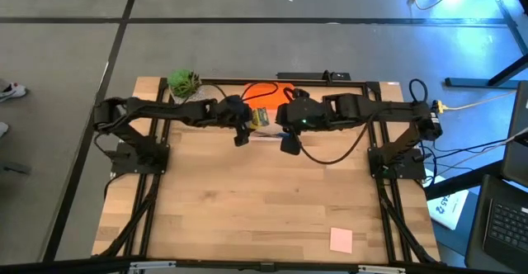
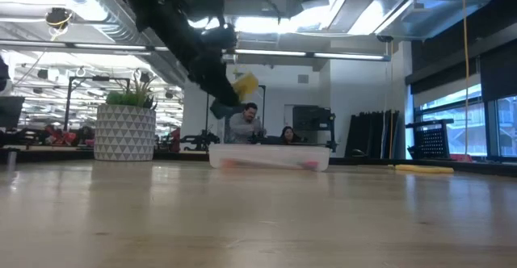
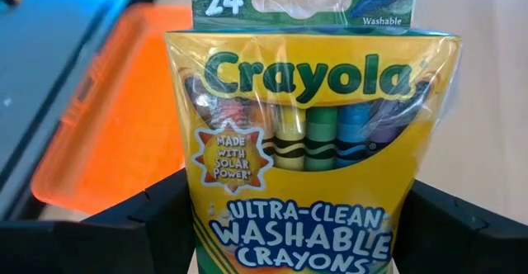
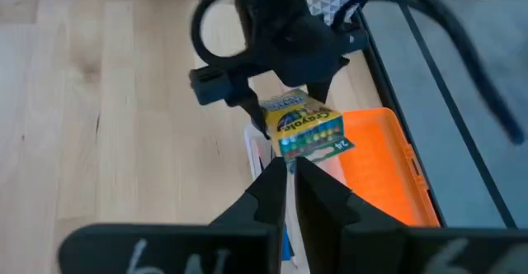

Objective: Pack school essentials
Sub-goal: Put the yellow crayon box into the orange supply box

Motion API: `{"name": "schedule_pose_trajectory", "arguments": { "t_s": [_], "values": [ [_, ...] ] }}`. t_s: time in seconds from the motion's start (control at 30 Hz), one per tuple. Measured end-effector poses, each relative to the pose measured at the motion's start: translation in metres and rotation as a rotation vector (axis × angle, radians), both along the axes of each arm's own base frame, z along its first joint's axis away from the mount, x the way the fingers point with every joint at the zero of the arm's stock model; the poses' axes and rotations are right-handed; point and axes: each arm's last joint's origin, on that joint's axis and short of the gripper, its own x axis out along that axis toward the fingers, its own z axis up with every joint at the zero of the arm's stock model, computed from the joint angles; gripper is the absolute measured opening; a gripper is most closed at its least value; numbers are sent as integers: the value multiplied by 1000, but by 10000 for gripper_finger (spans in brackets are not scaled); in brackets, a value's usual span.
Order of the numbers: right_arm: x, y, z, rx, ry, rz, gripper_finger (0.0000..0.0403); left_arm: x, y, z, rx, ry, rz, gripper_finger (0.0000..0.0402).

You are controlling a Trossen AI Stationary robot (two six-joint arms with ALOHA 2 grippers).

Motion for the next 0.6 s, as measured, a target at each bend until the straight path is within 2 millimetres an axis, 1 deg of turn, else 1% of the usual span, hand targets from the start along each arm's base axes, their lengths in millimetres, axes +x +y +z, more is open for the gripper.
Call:
{"name": "schedule_pose_trajectory", "arguments": {
  "t_s": [0.13, 0.2, 0.33, 0.53, 0.6],
  "values": [
    [0, 0, -1, -3, 6, 2, 31, 4, 7, -14, -12, 38, 17, 304],
    [1, 0, -2, -4, 11, 2, 31, 8, 10, -19, -11, 30, 21, 304],
    [1, 0, -2, -4, 14, 2, 31, 16, 12, -24, 11, -5, -12, 304],
    [0, 0, -2, -5, 22, 3, 31, 22, 14, -41, 14, 37, -29, 304],
    [0, 0, -2, -5, 22, 3, 31, 23, 13, -44, 13, 46, -32, 304]
  ]
}}
